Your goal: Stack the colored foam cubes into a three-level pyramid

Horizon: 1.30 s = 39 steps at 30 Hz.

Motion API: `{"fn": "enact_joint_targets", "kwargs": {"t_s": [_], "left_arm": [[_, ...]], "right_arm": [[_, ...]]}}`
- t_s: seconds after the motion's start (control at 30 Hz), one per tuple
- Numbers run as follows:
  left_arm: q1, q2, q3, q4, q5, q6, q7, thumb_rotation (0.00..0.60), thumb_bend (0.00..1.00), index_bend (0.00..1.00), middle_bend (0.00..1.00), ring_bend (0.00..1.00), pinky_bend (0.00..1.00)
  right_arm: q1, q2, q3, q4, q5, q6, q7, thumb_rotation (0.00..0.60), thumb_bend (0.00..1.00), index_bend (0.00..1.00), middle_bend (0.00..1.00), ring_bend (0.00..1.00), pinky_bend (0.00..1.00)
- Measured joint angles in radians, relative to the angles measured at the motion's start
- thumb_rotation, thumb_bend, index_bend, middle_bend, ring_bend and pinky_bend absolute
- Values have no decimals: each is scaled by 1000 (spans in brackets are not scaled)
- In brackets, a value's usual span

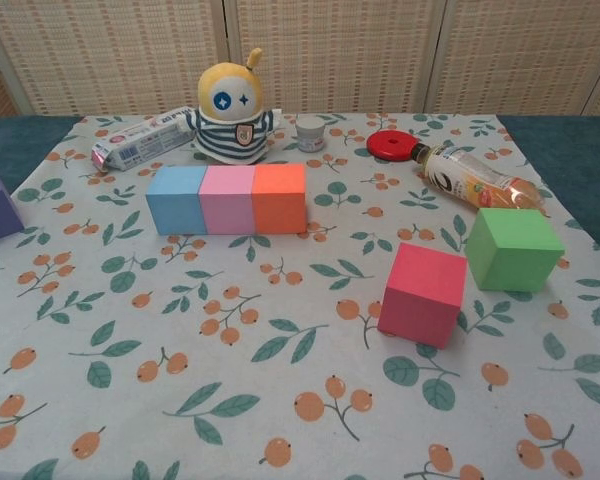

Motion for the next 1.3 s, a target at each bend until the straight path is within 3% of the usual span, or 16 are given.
{"fn": "enact_joint_targets", "kwargs": {"t_s": [0.1,0.2,0.37,0.53,0.9,1.1,1.3], "left_arm": [[-7,-14,-3,21,-15,-11,10,600,329,89,70,43,139],[-12,-31,-11,45,-28,-5,23,600,329,272,275,251,343],[-13,-34,-28,29,-11,59,34,600,322,372,483,448,540],[-20,5,-53,-64,20,83,30,600,323,371,495,460,547],[-102,140,-137,-394,123,81,16,600,323,354,472,439,494],[-198,150,-169,-445,118,42,45,600,323,339,469,432,464],[-279,123,-161,-437,39,6,121,600,324,322,452,415,455]], "right_arm": [[-9,-1,1,3,-3,1,9,600,71,0,0,0,0],[-19,-4,3,7,-5,4,17,600,71,0,0,0,0],[-36,-10,3,12,-11,13,26,600,72,0,0,0,0],[-58,-13,-1,9,-26,29,35,600,71,0,0,0,0],[-127,3,-15,-12,-79,97,62,600,71,0,0,0,0],[-158,18,-23,-21,-99,116,79,600,72,0,0,0,0],[-176,27,-23,-26,-108,126,85,600,71,0,0,0,0]]}}
